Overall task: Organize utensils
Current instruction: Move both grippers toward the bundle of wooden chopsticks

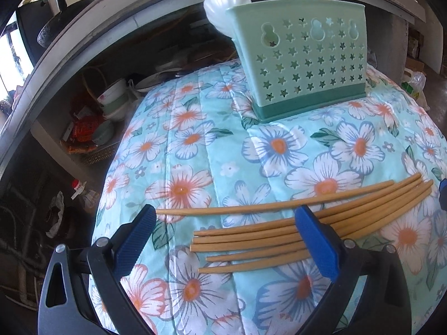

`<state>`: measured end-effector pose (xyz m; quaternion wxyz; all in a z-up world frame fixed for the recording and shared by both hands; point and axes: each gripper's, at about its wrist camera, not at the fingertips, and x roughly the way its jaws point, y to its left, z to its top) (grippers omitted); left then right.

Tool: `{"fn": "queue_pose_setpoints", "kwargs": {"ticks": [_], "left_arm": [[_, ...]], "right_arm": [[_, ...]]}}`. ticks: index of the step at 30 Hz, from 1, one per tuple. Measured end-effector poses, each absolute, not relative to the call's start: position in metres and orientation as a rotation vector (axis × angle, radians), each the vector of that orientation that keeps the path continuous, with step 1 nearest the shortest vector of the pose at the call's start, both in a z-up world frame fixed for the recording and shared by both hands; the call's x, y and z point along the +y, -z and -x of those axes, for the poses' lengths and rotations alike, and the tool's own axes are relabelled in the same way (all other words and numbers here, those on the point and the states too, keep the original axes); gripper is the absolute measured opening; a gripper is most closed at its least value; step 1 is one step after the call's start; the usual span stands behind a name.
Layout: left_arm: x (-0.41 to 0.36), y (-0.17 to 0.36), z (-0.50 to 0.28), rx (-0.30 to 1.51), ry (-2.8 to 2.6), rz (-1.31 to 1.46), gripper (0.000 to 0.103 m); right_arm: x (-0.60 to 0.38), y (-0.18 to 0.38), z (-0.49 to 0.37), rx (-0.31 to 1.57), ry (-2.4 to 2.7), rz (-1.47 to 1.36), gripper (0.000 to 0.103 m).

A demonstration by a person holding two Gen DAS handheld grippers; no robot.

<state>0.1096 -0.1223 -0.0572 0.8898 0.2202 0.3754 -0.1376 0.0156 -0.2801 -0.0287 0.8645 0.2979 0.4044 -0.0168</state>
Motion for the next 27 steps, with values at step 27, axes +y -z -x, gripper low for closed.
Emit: {"fn": "queue_pose_setpoints", "kwargs": {"ticks": [27], "left_arm": [[-0.123,0.076,-0.040,0.583,0.408,-0.748,0.097]], "right_arm": [[-0.299,0.030,-0.015,0.841,0.097,-0.650,0.058]]}}
